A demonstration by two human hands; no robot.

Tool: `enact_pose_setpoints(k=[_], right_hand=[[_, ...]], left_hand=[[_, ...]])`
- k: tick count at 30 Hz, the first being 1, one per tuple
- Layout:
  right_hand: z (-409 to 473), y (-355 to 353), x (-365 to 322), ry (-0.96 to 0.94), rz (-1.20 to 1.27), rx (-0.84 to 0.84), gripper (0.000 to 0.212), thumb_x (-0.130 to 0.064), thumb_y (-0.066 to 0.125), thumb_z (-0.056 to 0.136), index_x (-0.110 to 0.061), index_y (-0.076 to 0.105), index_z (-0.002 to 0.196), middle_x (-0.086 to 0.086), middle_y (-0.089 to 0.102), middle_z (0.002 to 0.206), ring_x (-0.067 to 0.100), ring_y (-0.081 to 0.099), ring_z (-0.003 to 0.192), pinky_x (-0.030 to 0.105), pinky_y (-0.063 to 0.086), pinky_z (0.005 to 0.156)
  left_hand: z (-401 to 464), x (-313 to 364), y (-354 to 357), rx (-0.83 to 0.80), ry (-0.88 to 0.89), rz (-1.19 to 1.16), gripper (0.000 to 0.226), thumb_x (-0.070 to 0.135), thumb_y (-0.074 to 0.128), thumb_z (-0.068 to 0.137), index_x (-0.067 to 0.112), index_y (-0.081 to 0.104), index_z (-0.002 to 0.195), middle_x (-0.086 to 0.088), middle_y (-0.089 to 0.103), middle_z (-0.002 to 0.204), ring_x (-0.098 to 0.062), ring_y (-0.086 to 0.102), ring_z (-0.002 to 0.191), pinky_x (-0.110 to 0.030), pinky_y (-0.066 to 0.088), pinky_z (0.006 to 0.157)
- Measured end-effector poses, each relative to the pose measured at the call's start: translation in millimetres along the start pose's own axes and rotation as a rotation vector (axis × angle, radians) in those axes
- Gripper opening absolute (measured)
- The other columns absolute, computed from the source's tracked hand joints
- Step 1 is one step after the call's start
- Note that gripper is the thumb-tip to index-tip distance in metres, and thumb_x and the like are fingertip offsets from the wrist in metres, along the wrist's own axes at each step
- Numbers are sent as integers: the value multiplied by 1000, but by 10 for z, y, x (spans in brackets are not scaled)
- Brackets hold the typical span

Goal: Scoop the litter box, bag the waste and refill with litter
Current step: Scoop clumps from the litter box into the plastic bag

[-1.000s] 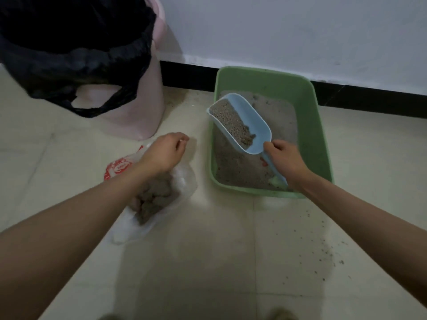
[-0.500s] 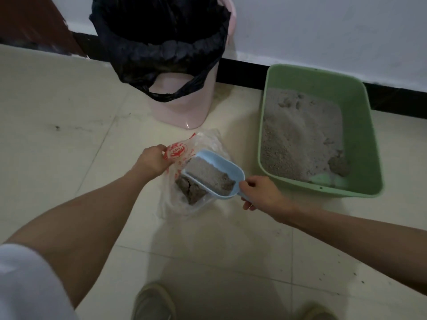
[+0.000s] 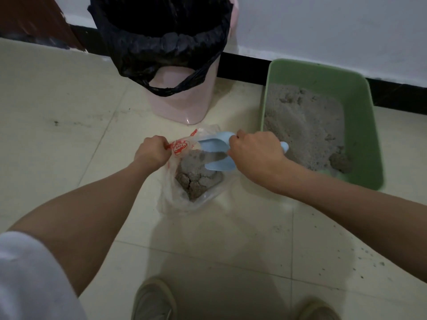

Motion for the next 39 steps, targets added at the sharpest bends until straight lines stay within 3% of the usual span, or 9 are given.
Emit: enact_pose_setpoints(k=[4,6,8,13,18,21,26,32,39], right_hand=[[-123,55,71,-44,-19,20,23,-20,37,101,-8,52,114,8,55,112,27,57,73,28,15,47],[-175,61,238,26,87,56,30,-28,34,101,-9,53,116,8,57,114,31,60,87,29,27,57],[-253,55,526,179,282,102,33,-32,36,98,-10,58,110,10,62,106,32,61,94,31,34,65],[-516,332,1361,611,993,149,31,-26,45,95,-2,64,87,7,58,65,21,55,56,35,51,56],[-714,770,1951,946,1265,233,21,-21,47,92,-6,61,87,4,53,62,16,49,47,25,40,45],[-713,1055,2193,1063,1341,226,24,-23,47,92,-5,62,96,5,57,66,17,51,50,25,39,45],[-495,1380,2456,1100,1420,167,38,-24,44,96,9,59,110,7,57,66,16,49,50,24,39,44],[-165,1686,2583,1124,1496,53,38,-20,42,97,10,53,117,9,54,66,15,47,50,24,37,44],[141,1812,2757,1097,1501,43,35,-18,43,95,7,53,118,8,55,68,15,48,52,25,38,44]], left_hand=[[-1,151,19,-12,70,67,22,19,51,87,10,66,100,-19,66,104,-37,58,99,-37,48,81],[-5,275,15,-6,113,120,23,22,48,89,10,65,100,-19,66,104,-37,58,98,-37,47,78],[-17,428,7,10,159,163,23,22,46,91,10,63,100,-19,65,102,-37,58,95,-35,44,74],[-66,980,-4,82,309,106,21,22,43,92,11,61,98,-17,66,97,-36,60,85,-36,48,69],[-52,1691,99,149,440,-141,26,18,43,93,9,61,110,-15,63,109,-33,59,97,-36,45,82],[43,2051,399,-1,343,-292,40,21,37,97,9,42,135,-18,48,132,-32,52,115,-33,39,96],[144,2410,854,-146,289,-259,55,29,26,101,11,5,148,-17,20,152,-31,24,139,-37,21,113],[458,2538,857,63,293,-119,49,23,22,101,10,11,147,-21,44,132,-38,38,120,-46,35,93],[465,2504,903,194,241,-189,48,26,22,101,20,14,148,-18,49,122,-36,53,103,-40,39,78]])
Point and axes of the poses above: each hand's wrist, its own z-axis towards the middle knuckle, its own y-axis out of the palm, x = y × z, the point moved 6 cm from there along z, towards the middle knuckle
